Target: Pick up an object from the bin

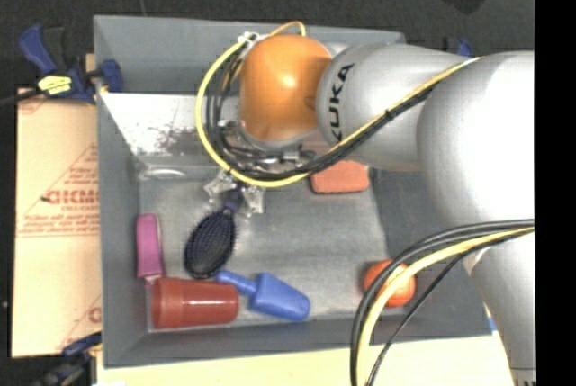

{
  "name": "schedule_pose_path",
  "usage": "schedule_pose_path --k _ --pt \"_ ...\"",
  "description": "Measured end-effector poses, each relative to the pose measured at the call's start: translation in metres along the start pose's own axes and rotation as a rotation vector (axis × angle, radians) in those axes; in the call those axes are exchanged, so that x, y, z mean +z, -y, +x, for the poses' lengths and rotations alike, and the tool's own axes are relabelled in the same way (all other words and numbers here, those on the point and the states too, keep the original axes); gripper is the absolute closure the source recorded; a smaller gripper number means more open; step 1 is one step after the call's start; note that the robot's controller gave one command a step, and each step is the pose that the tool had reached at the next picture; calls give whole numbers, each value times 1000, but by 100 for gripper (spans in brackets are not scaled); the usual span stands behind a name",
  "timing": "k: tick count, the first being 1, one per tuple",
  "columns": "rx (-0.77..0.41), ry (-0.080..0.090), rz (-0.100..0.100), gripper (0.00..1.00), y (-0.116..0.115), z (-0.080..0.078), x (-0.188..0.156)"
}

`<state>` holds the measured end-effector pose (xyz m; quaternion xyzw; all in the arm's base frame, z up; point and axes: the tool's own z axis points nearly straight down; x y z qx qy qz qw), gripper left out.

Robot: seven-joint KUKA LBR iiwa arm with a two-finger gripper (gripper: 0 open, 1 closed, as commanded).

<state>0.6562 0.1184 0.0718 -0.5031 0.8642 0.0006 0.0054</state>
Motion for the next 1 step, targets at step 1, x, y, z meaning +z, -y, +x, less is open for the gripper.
schedule_pose_path --k 1 --pt "2 0 -1 100 0 0 0"
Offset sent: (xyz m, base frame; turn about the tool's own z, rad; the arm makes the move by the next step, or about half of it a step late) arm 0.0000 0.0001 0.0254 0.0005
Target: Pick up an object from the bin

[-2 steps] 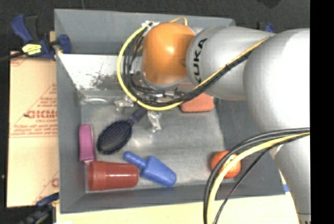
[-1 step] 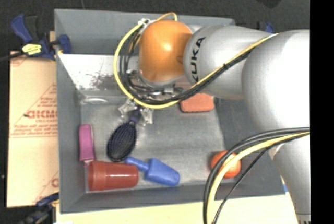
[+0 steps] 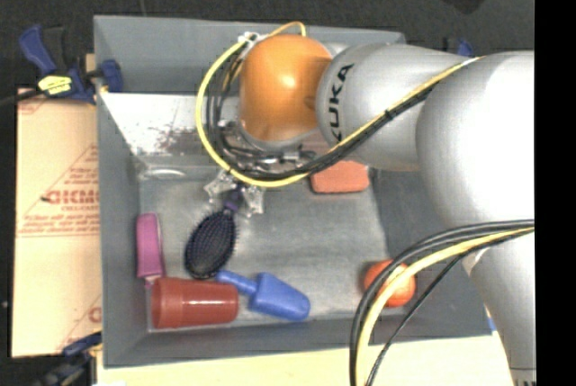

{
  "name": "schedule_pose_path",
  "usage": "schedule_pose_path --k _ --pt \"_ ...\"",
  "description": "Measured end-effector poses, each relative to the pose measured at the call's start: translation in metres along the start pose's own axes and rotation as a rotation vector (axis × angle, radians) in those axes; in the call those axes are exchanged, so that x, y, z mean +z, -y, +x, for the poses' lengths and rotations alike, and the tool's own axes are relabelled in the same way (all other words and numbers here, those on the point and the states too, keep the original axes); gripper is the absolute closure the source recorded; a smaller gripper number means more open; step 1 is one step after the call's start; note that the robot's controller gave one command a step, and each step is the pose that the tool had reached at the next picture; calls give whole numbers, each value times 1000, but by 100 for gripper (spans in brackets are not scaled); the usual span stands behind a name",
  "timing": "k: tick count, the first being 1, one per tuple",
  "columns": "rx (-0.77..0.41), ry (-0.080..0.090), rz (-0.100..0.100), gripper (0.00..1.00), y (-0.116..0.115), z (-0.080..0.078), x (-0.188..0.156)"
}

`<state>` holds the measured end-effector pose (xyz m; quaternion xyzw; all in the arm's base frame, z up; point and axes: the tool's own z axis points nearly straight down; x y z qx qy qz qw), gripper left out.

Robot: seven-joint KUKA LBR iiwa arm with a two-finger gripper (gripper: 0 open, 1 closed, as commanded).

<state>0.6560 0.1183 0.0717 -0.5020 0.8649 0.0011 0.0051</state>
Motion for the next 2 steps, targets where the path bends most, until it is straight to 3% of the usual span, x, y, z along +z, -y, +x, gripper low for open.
schedule_pose_path --k 2 --pt "6 6 2 100 0 0 -23"
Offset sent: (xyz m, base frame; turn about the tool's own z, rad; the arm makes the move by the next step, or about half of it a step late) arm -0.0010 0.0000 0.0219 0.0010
